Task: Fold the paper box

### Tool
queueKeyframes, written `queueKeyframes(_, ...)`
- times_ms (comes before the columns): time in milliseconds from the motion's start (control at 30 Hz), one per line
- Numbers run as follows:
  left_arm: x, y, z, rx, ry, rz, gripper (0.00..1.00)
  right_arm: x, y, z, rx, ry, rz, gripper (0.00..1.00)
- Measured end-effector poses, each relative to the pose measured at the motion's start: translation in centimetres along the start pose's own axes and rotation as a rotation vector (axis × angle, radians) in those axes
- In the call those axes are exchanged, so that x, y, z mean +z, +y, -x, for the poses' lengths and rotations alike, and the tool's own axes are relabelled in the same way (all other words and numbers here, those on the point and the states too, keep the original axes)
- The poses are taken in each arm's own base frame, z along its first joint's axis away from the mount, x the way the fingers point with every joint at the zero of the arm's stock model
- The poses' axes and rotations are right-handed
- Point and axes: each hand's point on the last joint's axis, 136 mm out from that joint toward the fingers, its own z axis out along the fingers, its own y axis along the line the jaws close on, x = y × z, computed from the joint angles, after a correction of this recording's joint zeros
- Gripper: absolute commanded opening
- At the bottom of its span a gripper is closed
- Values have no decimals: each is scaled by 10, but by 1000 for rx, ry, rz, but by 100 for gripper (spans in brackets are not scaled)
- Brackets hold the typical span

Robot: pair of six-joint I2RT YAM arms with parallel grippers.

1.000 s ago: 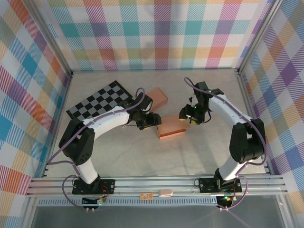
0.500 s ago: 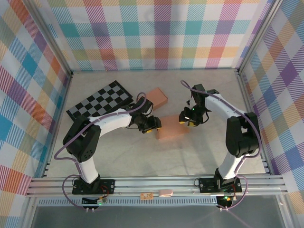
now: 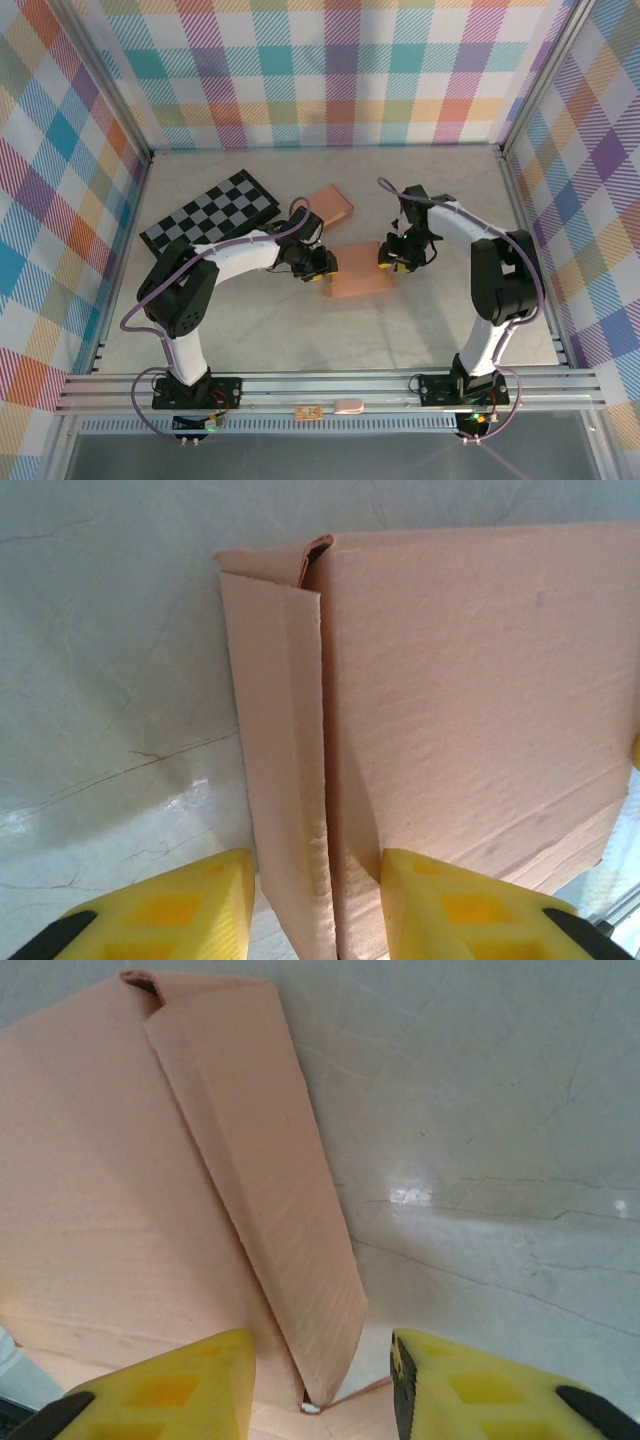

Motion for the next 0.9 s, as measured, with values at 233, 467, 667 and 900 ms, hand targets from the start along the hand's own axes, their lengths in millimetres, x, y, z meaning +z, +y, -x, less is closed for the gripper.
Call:
queueKeyframes(233, 1, -1, 0, 9, 0, -5, 31, 2, 2, 3, -7, -13, 16, 39)
queueKeyframes(467, 2, -1, -1, 18, 10, -11, 25, 7, 9, 5, -14, -7, 45, 27)
queueKeyframes(667, 2, -2, -2, 26, 18, -19, 19, 8, 12, 4, -22, -7, 53, 16)
queueKeyframes(900, 2, -1, -1, 43, 19, -20, 7, 6, 13, 4, -30, -14, 51, 17)
